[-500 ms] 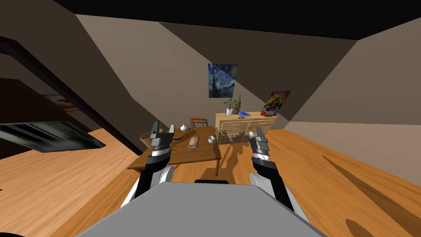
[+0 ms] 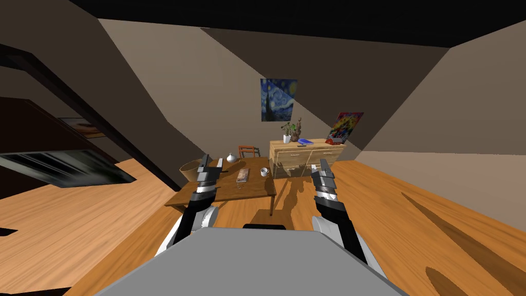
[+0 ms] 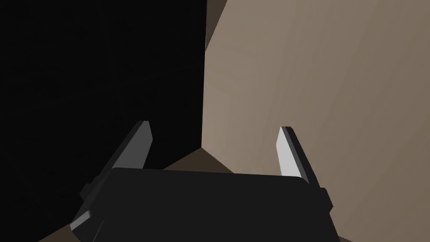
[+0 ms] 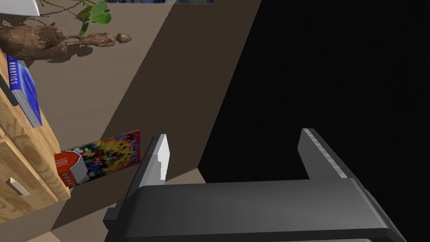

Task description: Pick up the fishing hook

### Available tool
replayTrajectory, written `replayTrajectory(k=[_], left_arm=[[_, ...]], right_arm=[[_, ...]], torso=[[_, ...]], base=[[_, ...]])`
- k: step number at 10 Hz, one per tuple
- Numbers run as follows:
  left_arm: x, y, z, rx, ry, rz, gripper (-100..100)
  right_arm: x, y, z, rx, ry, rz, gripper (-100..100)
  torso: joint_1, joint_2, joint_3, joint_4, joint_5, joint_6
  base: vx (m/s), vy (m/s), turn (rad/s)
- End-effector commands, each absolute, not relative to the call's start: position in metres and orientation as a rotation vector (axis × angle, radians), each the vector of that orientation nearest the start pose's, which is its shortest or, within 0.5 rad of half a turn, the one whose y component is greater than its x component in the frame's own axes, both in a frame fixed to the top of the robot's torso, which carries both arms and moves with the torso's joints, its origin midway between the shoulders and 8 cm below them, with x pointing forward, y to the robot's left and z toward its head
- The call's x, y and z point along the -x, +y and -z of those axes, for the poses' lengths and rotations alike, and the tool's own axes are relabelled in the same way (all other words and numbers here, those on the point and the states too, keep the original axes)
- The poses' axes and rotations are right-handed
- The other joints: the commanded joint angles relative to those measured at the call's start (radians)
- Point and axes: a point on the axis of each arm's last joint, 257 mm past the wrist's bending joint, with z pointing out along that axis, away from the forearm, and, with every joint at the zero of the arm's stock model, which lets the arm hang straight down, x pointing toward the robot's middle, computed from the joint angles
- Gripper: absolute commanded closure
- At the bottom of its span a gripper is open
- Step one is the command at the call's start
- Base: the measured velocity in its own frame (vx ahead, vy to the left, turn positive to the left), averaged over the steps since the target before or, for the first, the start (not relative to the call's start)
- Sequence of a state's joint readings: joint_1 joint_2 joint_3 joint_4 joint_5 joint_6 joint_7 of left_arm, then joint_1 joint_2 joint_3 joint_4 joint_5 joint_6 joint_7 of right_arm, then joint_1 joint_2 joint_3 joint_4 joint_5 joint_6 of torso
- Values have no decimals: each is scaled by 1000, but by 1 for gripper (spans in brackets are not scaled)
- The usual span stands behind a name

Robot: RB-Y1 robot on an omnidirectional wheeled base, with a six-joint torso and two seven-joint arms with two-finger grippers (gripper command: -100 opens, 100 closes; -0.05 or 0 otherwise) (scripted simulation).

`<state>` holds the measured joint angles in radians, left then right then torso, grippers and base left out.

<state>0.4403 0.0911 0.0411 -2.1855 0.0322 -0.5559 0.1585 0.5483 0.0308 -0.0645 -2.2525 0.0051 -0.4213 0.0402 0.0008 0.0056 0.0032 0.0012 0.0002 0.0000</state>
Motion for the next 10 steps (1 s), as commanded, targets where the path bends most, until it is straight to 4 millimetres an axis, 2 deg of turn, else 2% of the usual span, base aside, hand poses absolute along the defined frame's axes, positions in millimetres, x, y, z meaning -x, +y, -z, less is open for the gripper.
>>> replayTrajectory(k=[1,10], left_arm=[[-366,287,1,694,638,1480,-100],[-414,296,80,913,704,1585,-100]], right_arm=[[-351,-315,19,-773,696,-1142,0],[-351,-315,19,-773,696,-1142,0]], torso=[[0,0,0,0,0,0],[0,-1,0,0,0,0]], base=[[-96,4,16],[-77,13,10]])
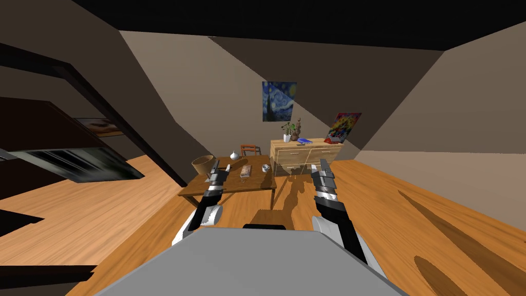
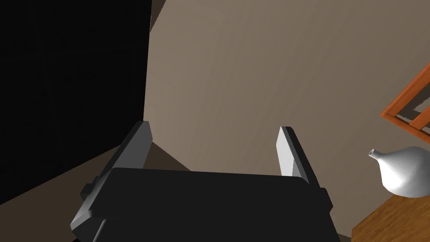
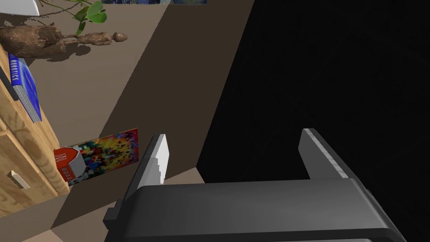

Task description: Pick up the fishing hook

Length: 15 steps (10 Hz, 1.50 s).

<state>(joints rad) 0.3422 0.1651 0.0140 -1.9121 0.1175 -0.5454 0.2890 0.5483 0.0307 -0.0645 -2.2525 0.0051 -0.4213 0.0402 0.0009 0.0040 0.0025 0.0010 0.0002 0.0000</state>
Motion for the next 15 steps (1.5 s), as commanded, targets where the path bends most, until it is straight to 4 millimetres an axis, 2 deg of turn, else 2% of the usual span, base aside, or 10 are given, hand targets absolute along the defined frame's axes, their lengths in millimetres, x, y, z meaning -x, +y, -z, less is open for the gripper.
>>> replayTrajectory(k=[1,2,5,14,15], left_arm=[[-421,298,94,957,709,1602,-100],[-422,298,96,961,711,1600,-100],[-444,303,138,1103,720,1643,-100],[-468,311,221,1359,738,1646,-100],[-473,312,236,1414,734,1649,-100]], right_arm=[[-351,-315,19,-773,696,-1142,0],[-351,-315,19,-773,696,-1142,0],[-351,-315,19,-773,696,-1142,0],[-351,-315,19,-773,697,-1142,0],[-351,-315,19,-773,697,-1142,0]], torso=[[0,0,0,0,0,0],[0,0,0,0,0,0],[0,-1,-1,0,0,0],[0,-4,-2,-1,0,0],[0,-5,-3,-1,0,0]], base=[[-66,13,9],[-49,11,4],[-52,18,10],[-18,20,1],[10,22,0]])
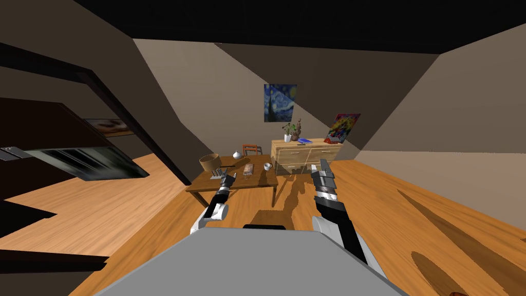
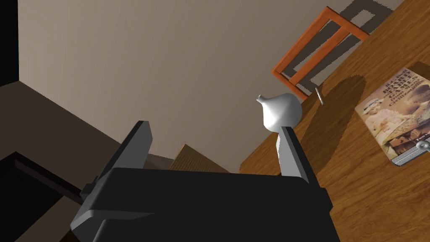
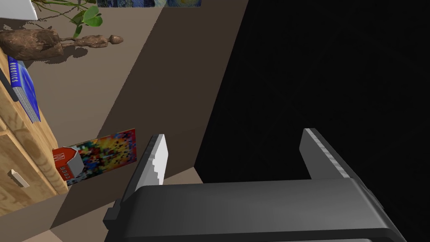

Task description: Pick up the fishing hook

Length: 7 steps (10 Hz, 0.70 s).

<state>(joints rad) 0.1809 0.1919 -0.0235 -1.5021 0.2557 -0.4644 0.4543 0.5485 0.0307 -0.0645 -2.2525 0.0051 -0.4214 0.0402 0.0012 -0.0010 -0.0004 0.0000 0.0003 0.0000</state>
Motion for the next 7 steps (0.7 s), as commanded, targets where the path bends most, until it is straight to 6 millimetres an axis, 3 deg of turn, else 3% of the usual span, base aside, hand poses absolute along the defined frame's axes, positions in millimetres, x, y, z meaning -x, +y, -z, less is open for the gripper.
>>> replayTrajectory(k=[1,4,7], left_arm=[[-473,312,240,1422,737,1643,-100],[-480,313,277,1547,734,1630,-100],[-486,309,327,1726,721,1605,-100]], right_arm=[[-351,-315,19,-773,697,-1142,0],[-351,-315,19,-773,697,-1142,0],[-351,-315,19,-773,697,-1142,0]], torso=[[0,0,0,0,0,0],[1,-2,-1,0,0,0],[1,-4,-2,-1,0,0]], base=[[11,20,-3],[31,31,-5],[68,40,-11]])
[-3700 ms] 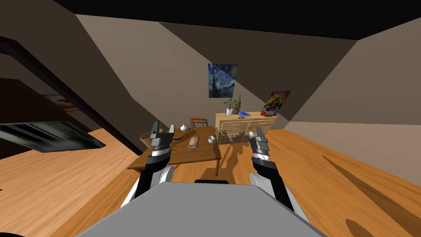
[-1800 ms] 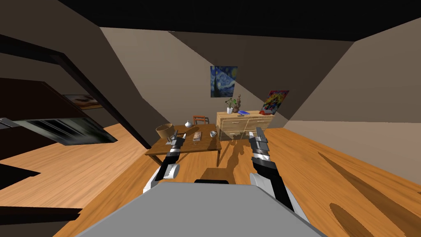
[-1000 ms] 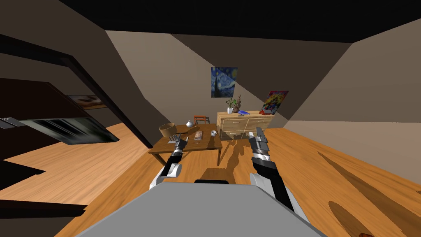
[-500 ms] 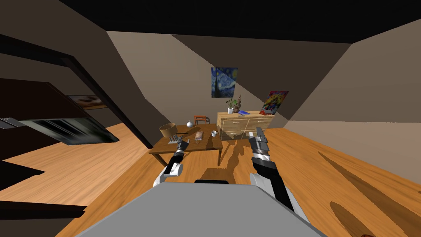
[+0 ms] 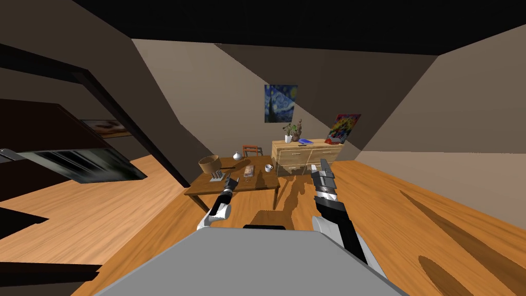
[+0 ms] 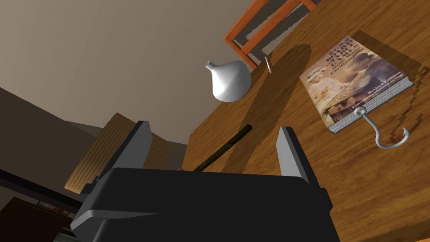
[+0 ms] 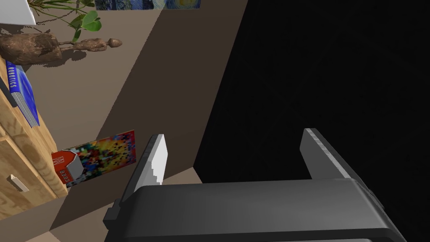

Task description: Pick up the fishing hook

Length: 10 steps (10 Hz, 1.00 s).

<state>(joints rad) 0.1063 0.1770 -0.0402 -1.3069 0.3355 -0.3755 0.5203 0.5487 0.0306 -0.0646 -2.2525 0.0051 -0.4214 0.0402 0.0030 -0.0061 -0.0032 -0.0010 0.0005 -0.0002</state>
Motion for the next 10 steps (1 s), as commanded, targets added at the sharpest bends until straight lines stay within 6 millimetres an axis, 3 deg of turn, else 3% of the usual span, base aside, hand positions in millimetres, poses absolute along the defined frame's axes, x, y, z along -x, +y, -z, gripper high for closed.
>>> replayTrajectory(k=[1,2,4,5,9,10], left_arm=[[-486,309,329,1728,721,1602,-100],[-485,309,331,1733,723,1598,-100],[-486,303,361,1844,711,1577,-100],[-485,303,365,1851,713,1569,-100],[-476,283,425,2073,691,1504,-100],[-476,283,425,2073,691,1504,-100]], right_arm=[[-351,-315,19,-773,697,-1142,0],[-351,-315,19,-773,697,-1142,0],[-351,-315,19,-773,697,-1142,0],[-351,-315,19,-773,697,-1142,0],[-351,-315,19,-773,697,-1142,0],[-351,-315,19,-773,697,-1142,0]], torso=[[0,0,0,0,0,0],[-1,1,0,0,0,0],[-3,3,2,1,0,0],[-1,1,1,0,0,0],[0,-2,-1,0,0,0],[0,-3,-2,-1,0,0]], base=[[70,38,-3],[20,8,1],[55,20,-11],[66,28,-12],[102,43,-17],[92,28,-7]])
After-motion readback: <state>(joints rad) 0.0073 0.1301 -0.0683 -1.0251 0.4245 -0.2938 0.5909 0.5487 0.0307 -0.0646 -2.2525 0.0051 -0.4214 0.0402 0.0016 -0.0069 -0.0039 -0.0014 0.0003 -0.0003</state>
